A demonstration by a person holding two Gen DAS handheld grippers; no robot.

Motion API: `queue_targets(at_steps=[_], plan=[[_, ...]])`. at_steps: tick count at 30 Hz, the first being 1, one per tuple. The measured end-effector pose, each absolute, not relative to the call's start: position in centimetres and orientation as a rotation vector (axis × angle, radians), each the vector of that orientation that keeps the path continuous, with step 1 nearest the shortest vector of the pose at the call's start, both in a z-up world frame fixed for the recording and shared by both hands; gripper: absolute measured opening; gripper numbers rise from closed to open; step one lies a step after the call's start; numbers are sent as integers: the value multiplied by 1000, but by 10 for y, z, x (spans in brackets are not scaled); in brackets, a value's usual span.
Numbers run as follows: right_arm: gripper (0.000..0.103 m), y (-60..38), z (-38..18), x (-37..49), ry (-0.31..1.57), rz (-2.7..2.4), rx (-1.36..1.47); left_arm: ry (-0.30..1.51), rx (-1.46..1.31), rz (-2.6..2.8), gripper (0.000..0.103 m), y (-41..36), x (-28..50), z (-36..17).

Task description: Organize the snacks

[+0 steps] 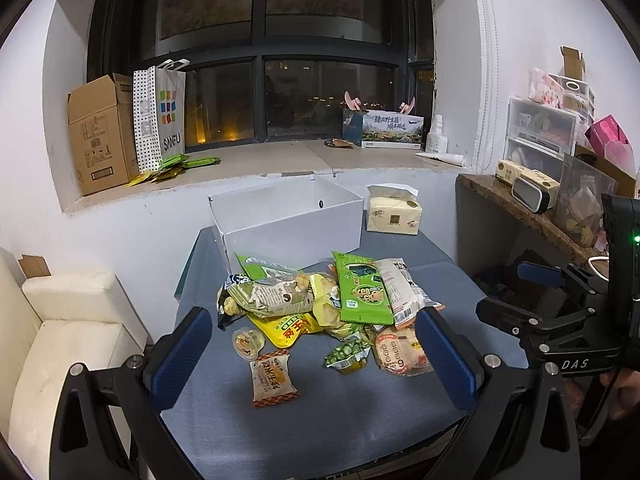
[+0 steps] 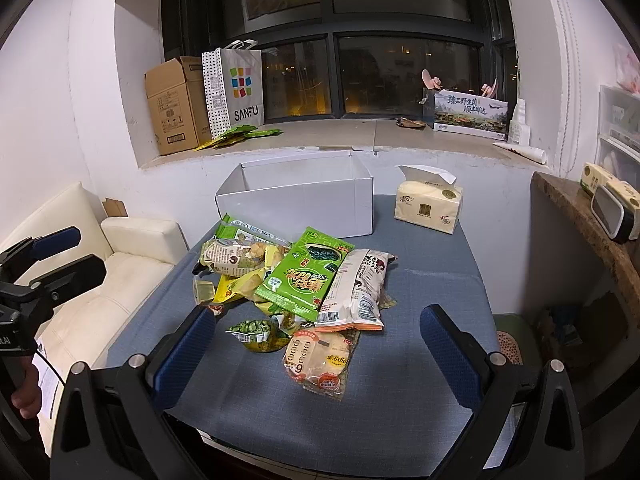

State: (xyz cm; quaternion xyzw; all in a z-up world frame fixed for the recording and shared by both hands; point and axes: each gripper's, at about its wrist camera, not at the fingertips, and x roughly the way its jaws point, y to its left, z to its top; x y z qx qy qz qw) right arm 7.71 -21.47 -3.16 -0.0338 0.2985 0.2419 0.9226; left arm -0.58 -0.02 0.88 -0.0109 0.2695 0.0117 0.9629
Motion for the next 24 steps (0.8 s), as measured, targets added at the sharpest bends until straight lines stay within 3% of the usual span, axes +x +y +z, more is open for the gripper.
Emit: queue_targets(at_steps=[24], plan=[[103, -215, -32, 77, 616, 506, -62, 546, -12, 19, 103, -3, -6, 9]])
